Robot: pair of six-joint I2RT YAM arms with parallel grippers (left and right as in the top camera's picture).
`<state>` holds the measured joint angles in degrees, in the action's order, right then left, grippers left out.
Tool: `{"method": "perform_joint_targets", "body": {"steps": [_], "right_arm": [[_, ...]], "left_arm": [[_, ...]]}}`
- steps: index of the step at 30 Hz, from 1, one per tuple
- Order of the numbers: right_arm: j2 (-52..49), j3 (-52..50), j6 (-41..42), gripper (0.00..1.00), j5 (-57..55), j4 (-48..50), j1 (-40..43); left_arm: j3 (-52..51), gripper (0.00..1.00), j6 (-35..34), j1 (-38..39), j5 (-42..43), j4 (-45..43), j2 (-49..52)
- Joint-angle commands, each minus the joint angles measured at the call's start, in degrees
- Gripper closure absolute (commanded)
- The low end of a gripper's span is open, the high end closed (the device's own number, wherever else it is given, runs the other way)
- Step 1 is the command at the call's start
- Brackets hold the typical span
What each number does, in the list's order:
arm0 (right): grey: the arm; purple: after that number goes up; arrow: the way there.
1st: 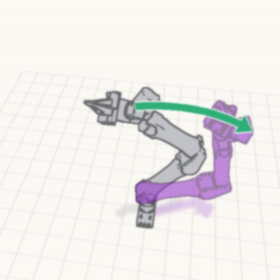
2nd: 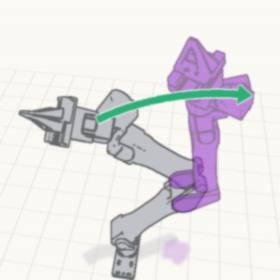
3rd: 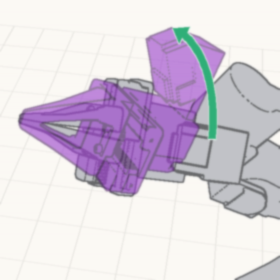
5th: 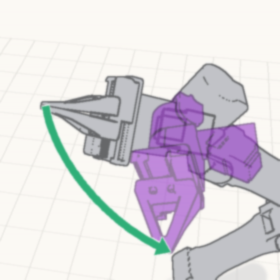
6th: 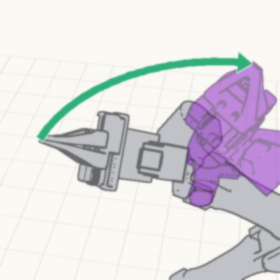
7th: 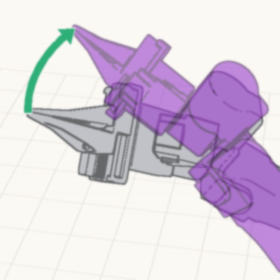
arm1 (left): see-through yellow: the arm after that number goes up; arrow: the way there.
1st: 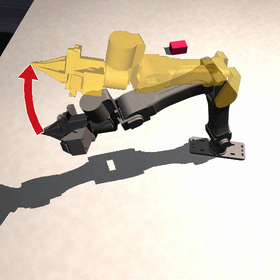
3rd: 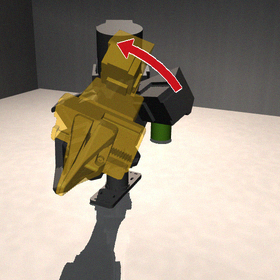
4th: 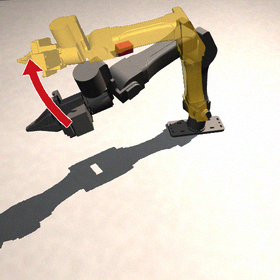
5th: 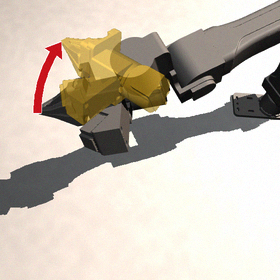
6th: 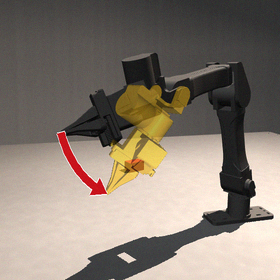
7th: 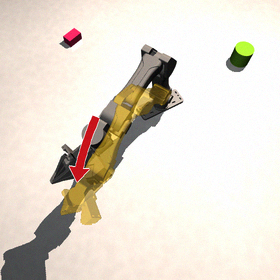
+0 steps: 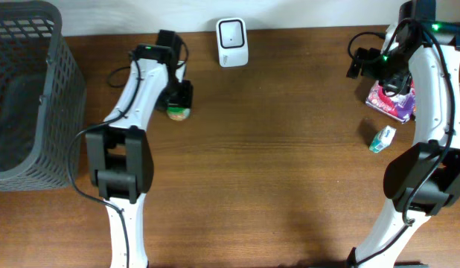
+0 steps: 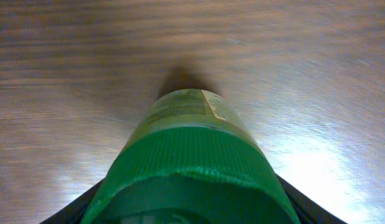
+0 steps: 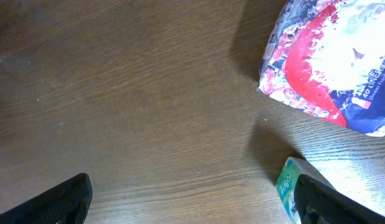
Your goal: Scan the item barcode
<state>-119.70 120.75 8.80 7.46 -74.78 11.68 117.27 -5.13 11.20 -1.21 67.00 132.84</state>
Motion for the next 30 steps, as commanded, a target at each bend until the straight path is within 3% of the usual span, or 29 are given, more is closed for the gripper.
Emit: {"method": "perform_joint_targets", "body": {"steps": [1,3,6,13,18,19,21,24,30], "right_arm": [[-0.2,0.3,-0.4,0.01,-0.7,0.1,0.0],[-0.2,0.3,-0.4,0.01,-0.7,0.1,0.0],[-0.2,0.3,-0.4,0.01,-0.7,0.0,0.0],[-0.2,0.3,-0.4,0.01,-0.7,0.0,0.0],[-0.2,0.3,-0.4,0.01,-0.7,0.0,0.0],[-0.2,0.3,-0.4,0.01,-0.7,0.0,0.0],[-0.2,0.3,-0.4,0.01,-0.7,0.1,0.0],[-0.2,0.3,-0.4,0.01,-0.7,0.0,0.0],[-0.2,0.3,-0.4,0.01,-0.7,0.1,0.0]], "left_arm": [[4.6,0.39,0.5,4.7,11.6,1.5,0.2],[7.3,0.4,-1.0,8.2,19.7,0.1,0.2],[8.0,0.39,-6.5,14.5,21.8,-5.9,0.4],[8.0,0.37,-18.1,28.2,2.1,-11.0,2.8],[8.0,0.18,-18.8,32.4,-3.7,-11.8,5.6],[8.0,0.05,-18.8,32.4,-3.1,-11.7,5.9],[9.0,0.01,-18.6,32.2,-2.9,-11.2,5.7],[18.0,0.01,-18.4,30.9,-2.9,-4.6,5.7],[49.4,0.01,-18.4,23.2,-5.3,22.4,5.7]]}}
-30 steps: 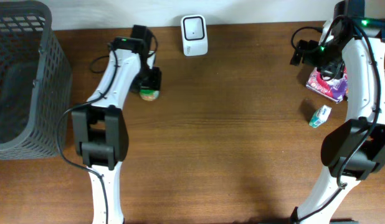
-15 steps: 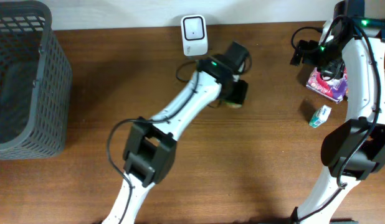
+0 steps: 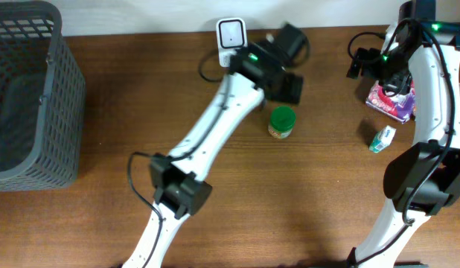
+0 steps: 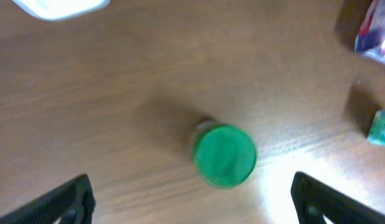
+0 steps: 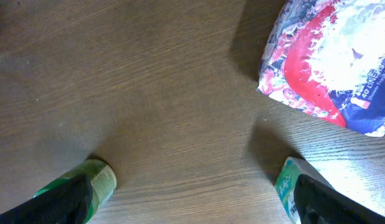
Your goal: Scan the item barcode
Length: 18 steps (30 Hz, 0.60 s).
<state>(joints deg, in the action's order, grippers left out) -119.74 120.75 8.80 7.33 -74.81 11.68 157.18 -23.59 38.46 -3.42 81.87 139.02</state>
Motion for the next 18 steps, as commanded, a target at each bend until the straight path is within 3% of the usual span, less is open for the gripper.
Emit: {"method": "perform_joint_targets", "body": {"steps": [1,5,9,12,13,14,16,18], "right_arm": [[-0.1,0.3,-0.4,0.01,-0.5,0.1,0.0],[-0.1,0.3,-0.4,0.01,-0.5,0.1,0.0],[-0.1,0.3,2.1,0.01,2.4,4.1,0.0],[-0.1,0.3,2.9,0.01,13.7,1.2,0.0],[-0.3,0.2,0.0,0.0,28.8,-0.7,-0.5],[-0.5,-0.2,-1.5,0.0,32.3,-2.8,-1.5],[-0.5,-2.6,-2.8,0.0,24.8,-6.0,-6.8],[-0.6,-6.6,6.0,0.01,12.7,-4.2,-13.6]], "left_arm": [[11.9,0.01,0.1,-5.9,-4.5,10.6,-0.5],[11.6,0.01,1.4,-18.3,-4.4,14.9,-0.5],[6.9,0.01,1.4,-24.5,-4.4,14.9,-0.3],[3.1,0.01,1.4,-26.8,-4.6,14.9,-0.3],[1.5,0.01,1.4,-27.8,-4.6,14.9,-0.2],[0.9,0.01,1.4,-28.3,-4.6,14.9,-0.2],[-0.5,0.01,1.3,-29.0,-4.5,14.9,-0.2],[-0.7,0.01,1.3,-29.0,-4.5,14.0,-0.2]]}}
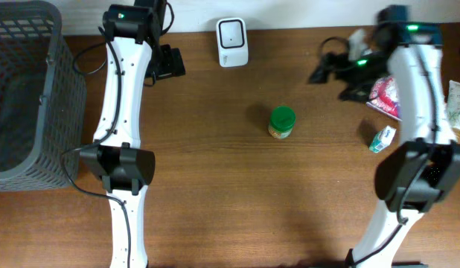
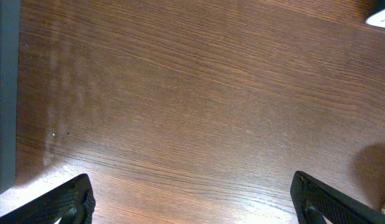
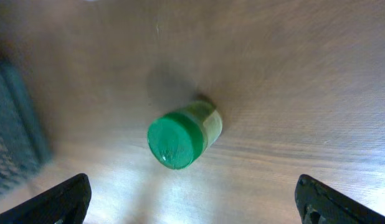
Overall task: Scan the item barcode
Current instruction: 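Reach right gripper down over the green-lidded jar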
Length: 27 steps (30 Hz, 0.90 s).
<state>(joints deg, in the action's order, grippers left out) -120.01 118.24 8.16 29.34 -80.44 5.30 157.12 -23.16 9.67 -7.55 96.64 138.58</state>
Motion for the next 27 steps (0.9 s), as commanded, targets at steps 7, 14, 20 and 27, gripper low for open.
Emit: {"method": "perform_joint_targets", "body": {"steps": [7,14,20,27], "right_arm": [[-0.3,-9.2,42.3,0.01,-19.8,12.0,-16.2],[-0.3,-16.5,55.5,0.01,-23.9,13.7,-16.6],[-0.4,-20.0,55.6,0.01,-21.4,19.6,-17.9],[-0.4,-20.2,55.1,0.16,-21.7,18.3,-20.0]], "left_arm": [[-0.7,0.01,0.9,-0.1,-0.4,-0.8,0.2],[-0.7,0.01,0.9,-0.1,-0.4,-0.8,0.2],[-0.7,0.01,0.9,-0.1,-0.4,-0.8,0.2],[-0.7,0.01,0.9,-0.1,-0.4,-0.8,0.2]]}}
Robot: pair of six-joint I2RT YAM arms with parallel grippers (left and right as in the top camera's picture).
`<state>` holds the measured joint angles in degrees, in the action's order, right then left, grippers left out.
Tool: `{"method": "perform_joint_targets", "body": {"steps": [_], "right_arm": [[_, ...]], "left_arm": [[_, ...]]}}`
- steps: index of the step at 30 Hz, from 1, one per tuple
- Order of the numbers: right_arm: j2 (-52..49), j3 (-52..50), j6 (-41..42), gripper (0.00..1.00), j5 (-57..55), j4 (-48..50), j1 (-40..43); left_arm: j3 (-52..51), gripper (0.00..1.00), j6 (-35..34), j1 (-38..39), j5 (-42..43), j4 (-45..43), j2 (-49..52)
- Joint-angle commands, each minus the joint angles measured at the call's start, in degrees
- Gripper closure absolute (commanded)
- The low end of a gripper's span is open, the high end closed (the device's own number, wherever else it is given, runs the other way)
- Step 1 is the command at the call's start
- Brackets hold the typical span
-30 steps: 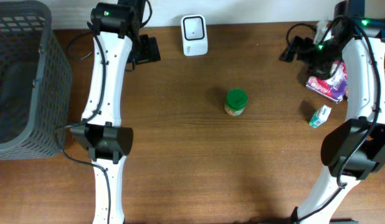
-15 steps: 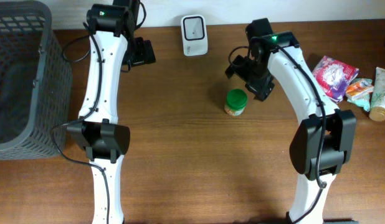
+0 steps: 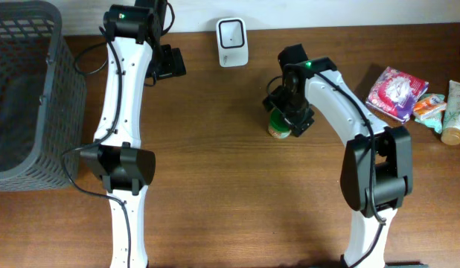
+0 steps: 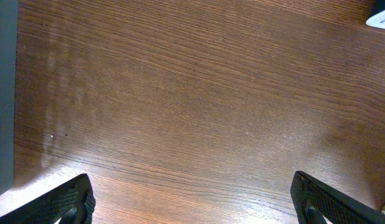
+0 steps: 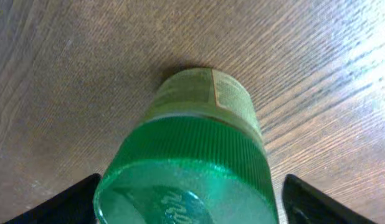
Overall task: Scan the item barcode
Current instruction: 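Reach right gripper down over the green-lidded jar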
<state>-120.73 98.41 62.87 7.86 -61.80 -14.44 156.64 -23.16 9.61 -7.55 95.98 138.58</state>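
Note:
A jar with a green ribbed lid [image 5: 192, 168] and a pale label stands upright mid-table [image 3: 281, 125]. My right gripper [image 5: 189, 208] is low over it, open, one finger on each side of the lid; in the overhead view the right gripper [image 3: 291, 110] covers part of the jar. The white barcode scanner [image 3: 232, 32] stands at the table's back edge, behind and left of the jar. My left gripper [image 4: 194, 202] is open over bare wood at the back left [image 3: 164, 64], holding nothing.
A dark mesh basket [image 3: 21, 97] fills the left end of the table. At the right end lie a pink and red packet [image 3: 397, 82], an orange and teal tube [image 3: 431, 108] and a cream tube [image 3: 453, 100].
My right gripper was open, high and to the right of the jar; now it is down around the jar's lid. The left arm has not moved. The small teal box is gone from its place.
First my left gripper was shut on the jar at the back left. Then the jar stood free mid-table with the left gripper open above it. Then the left arm was back at the far left and the right gripper hung over the jar; now it brackets the lid.

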Motion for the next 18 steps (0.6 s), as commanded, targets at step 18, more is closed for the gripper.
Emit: {"method": "perform_joint_targets", "body": {"steps": [18], "right_arm": [[0.5,0.2,-80.3,0.41,-2.4,-4.9,-0.3]], "left_arm": [[-0.2,0.01,0.9,0.0,-0.4,-0.1,0.2]]}}
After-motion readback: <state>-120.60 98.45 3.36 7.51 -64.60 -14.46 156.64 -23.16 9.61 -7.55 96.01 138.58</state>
